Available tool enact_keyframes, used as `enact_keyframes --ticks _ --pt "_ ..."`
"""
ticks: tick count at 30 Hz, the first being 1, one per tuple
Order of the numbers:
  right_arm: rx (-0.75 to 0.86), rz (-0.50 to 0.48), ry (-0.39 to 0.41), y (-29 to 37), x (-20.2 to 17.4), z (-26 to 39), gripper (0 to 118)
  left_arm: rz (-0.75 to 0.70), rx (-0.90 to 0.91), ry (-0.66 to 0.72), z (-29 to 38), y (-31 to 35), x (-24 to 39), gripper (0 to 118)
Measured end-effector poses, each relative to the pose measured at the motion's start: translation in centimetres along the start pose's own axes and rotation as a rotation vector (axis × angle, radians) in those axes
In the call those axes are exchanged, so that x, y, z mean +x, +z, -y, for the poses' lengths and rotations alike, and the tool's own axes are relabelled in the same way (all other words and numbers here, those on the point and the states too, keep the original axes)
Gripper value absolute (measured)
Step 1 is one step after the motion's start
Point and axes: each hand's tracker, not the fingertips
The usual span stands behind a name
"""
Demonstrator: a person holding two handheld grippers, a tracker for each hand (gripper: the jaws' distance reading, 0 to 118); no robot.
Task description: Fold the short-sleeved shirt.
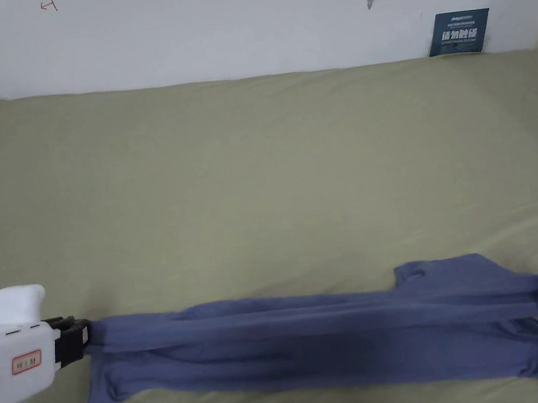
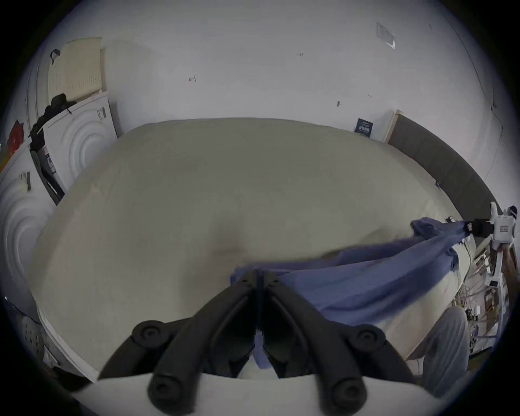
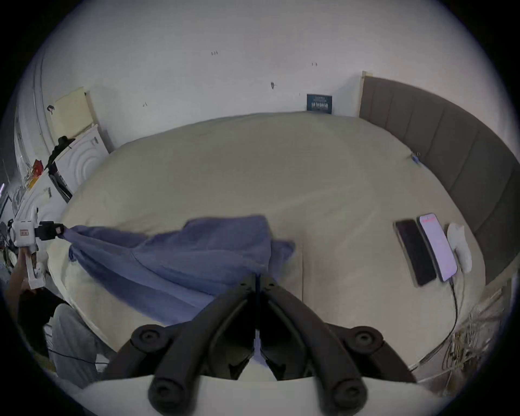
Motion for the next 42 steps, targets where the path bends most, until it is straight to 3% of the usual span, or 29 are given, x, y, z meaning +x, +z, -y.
enact_keyframes --ticks 8,9,10,11,14,15,16,17,20,21,22,23,24,25,26,29,34,42 --pt "-0.077 0.028 -0.012 -2.7 0.0 3.1 1 -0.006 -0.051 0.011 2.9 -1.7 -0.1 4" --pt "-0.088 0.033 -0.008 -3.1 -0.1 3.2 2 -0.011 -0.058 0.015 3.1 -1.9 -0.1 10" --pt "-0.096 0.04 -0.002 -3.2 -0.4 3.3 8 -0.01 -0.06 0.021 3.2 -1.9 0.2 30" --pt "-0.105 0.052 0.011 -3.3 -0.5 3.4 26 -0.012 -0.062 0.026 3.3 -1.9 0.3 65" --pt "-0.104 0.12 0.049 -2.8 -2.1 2.8 59 -0.045 -0.074 0.02 3.0 -1.3 0.8 96" --pt "-0.091 0.109 0.047 -2.7 -2.3 2.4 101 -0.055 -0.019 0.01 2.7 -0.5 1.2 113" --pt "-0.047 0.101 0.042 -2.2 -2.8 2.0 114 -0.05 0.008 -0.001 2.2 0.1 1.5 112" --pt "0.014 0.081 0.035 -1.6 -3.7 1.4 115 -0.058 0.027 -0.005 1.6 0.8 2.1 112" --pt "0.116 0.125 0.057 -0.6 -6.9 -0.1 110 -0.096 0.106 -0.005 0.0 2.3 3.5 111" --pt "0.184 0.13 0.054 -0.1 -8.1 -0.3 101 -0.088 0.134 0.015 -0.3 2.7 3.9 109" --pt "0.234 0.12 0.054 0.3 -9.2 -0.4 84 -0.081 0.166 0.026 -0.5 3.1 4.2 104" --pt "0.281 0.117 0.047 0.8 -10.6 -0.4 58 -0.081 0.205 0.019 -0.7 3.6 4.8 92" --pt "0.328 0.113 0.045 1.0 -11.8 -0.2 17 -0.121 0.244 0.008 -0.7 4.1 5.5 58" --pt "0.372 0.135 0.047 1.0 -12.7 0.0 1 -0.139 0.267 -0.003 -0.7 4.3 6.1 14" --pt "0.433 0.182 0.047 1.0 -13.7 0.4 1 -0.122 0.296 0.007 -0.4 4.4 6.5 0" --pt "0.49 0.147 -0.006 1.3 -15.5 1.0 1 -0.119 0.319 0.052 -0.2 4.8 6.9 0" --pt "0.493 0.142 -0.008 1.4 -17.1 1.1 1 -0.052 0.294 0.167 0.0 4.8 5.2 0" --pt "0.524 0.14 0.078 2.1 -19.4 1.2 1 0.302 -0.061 0.425 -1.6 1.0 -3.9 0"
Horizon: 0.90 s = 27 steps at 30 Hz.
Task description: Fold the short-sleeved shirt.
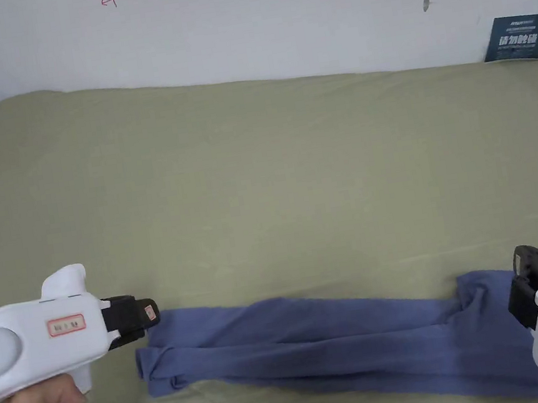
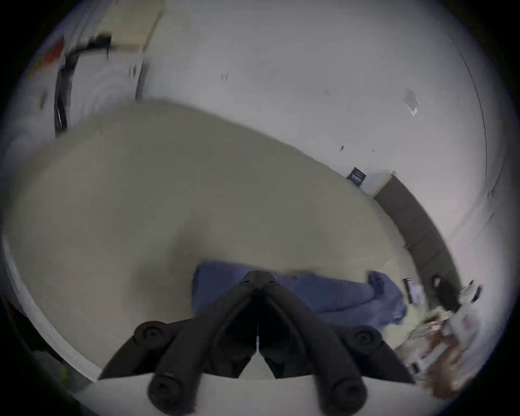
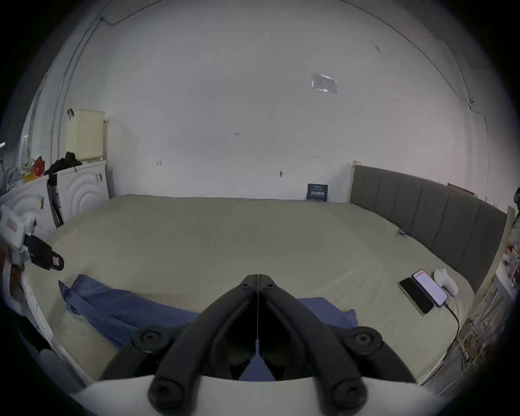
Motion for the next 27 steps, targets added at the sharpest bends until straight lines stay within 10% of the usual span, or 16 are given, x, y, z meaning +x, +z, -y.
enact_keyframes --ticks 11,13,15,16,27 --pt "0.035 -0.046 0.037 1.3 -2.3 -0.7 1 0.133 -0.261 0.131 -4.3 -3.6 -7.1 2" --pt "0.032 -0.053 0.032 1.3 -2.5 -0.8 1 0.158 -0.27 0.14 -4.3 -4.1 -7.3 33" --pt "0.026 -0.055 0.031 1.0 -3.0 -0.8 1 0.213 -0.292 0.178 -4.3 -4.6 -7.5 98" --pt "0.027 -0.058 0.031 0.9 -3.1 -0.7 1 0.219 -0.312 0.181 -4.1 -5.0 -7.5 105" --pt "-0.009 -0.091 0.04 0.5 -5.2 -0.1 1 0.292 -0.295 0.237 -2.3 -8.5 -5.6 109"
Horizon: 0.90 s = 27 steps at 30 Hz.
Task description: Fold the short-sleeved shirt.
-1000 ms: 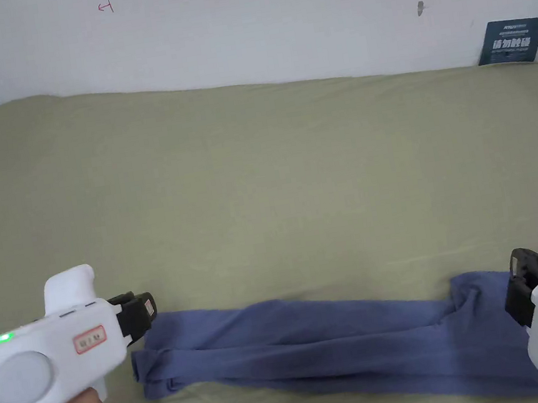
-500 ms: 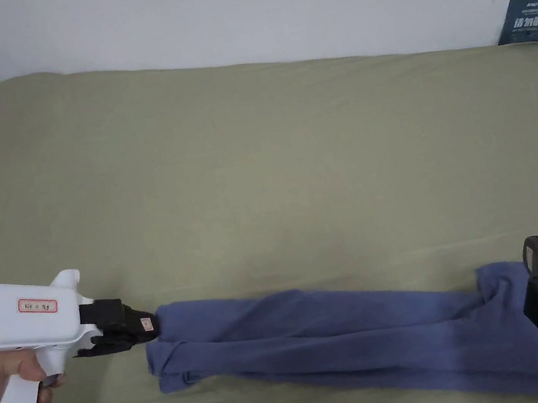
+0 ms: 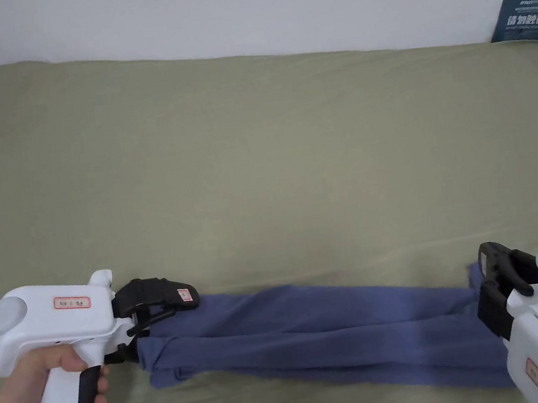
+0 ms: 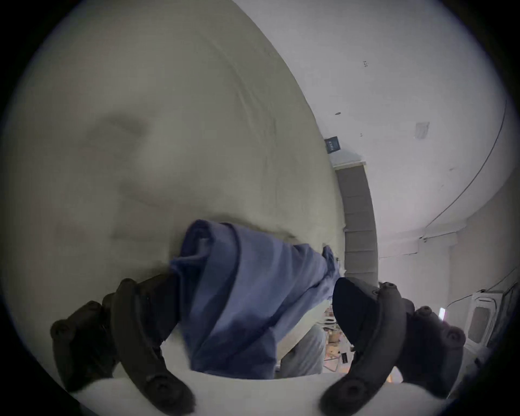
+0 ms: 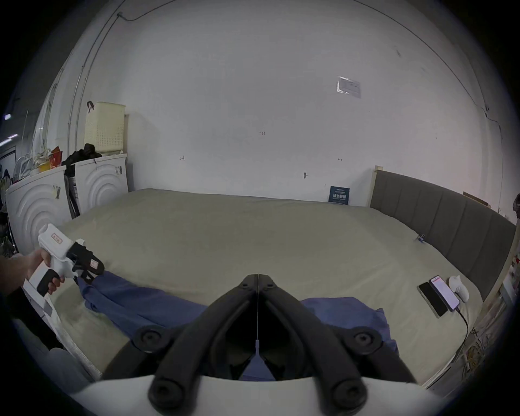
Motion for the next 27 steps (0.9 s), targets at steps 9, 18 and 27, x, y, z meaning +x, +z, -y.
enact_keyframes --ticks 9,18,27 --pt "0.004 0.011 -0.01 0.6 0.1 -0.8 1 -0.121 0.036 -0.015 1.0 0.2 1.2 8" --pt "0.01 0.022 -0.036 1.2 0.7 -1.0 1 -0.164 0.148 0.005 1.2 7.9 2.3 8" --pt "0.029 0.007 -0.04 1.3 0.3 -1.4 1 -0.278 0.2 -0.107 1.9 11.1 7.7 8"
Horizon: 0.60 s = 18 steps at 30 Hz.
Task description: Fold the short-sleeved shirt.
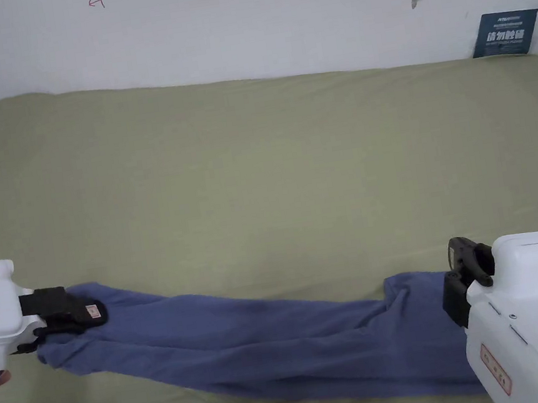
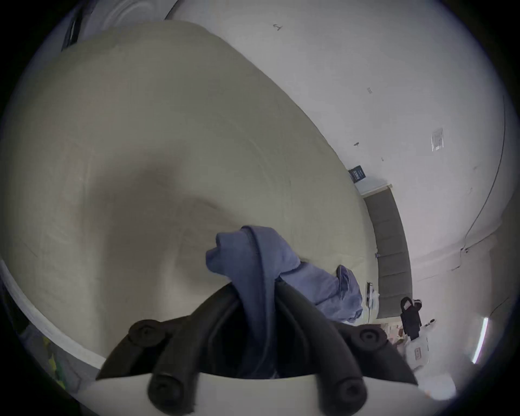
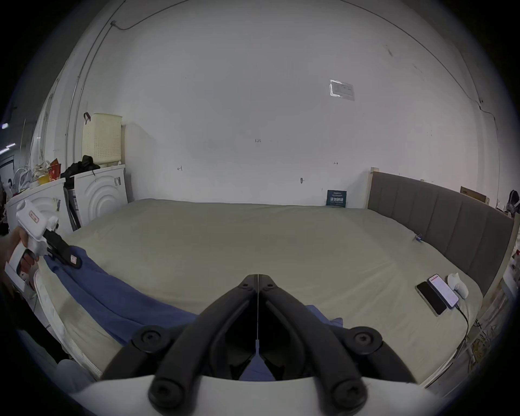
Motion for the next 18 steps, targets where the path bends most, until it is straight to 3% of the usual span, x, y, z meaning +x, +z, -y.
enact_keyframes --ticks 8,18 --pt "-0.003 -0.003 -0.005 0.3 0.5 0.2 1 -0.003 -0.058 -0.172 1.5 -4.5 10.8 8" --pt "-0.029 0.004 -0.008 0.2 2.0 1.3 1 0.001 -0.169 -0.198 5.6 -17.1 18.1 8"
